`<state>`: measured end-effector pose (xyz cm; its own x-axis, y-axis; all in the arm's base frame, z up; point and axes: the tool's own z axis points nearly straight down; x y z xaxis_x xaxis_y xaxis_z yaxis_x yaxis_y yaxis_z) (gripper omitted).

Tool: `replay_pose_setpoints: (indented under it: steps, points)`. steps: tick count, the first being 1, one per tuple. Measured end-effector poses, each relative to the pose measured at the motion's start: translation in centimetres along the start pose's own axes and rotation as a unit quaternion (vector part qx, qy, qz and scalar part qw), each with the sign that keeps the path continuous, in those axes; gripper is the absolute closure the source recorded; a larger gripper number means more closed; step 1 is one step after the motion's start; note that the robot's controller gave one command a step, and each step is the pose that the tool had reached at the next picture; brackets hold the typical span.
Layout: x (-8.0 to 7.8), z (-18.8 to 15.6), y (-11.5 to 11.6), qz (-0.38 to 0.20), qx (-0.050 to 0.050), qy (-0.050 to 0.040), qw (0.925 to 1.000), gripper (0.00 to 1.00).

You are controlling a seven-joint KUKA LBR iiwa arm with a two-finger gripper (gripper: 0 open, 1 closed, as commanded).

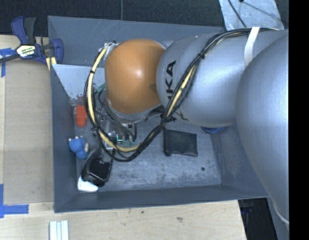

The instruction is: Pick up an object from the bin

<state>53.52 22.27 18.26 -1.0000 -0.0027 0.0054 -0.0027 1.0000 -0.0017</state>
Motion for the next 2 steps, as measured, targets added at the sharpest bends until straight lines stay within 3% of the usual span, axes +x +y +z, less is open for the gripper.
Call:
replay_pose_setpoints:
  steps: [1,2]
  points:
    - [2.2,11.3,-3.1,-0.244,0.001,-0.0036,0.9698,0.00]
    - [2.9,8.3,0.5,-0.411,0.008,-0.0008,0.9114,0.00]
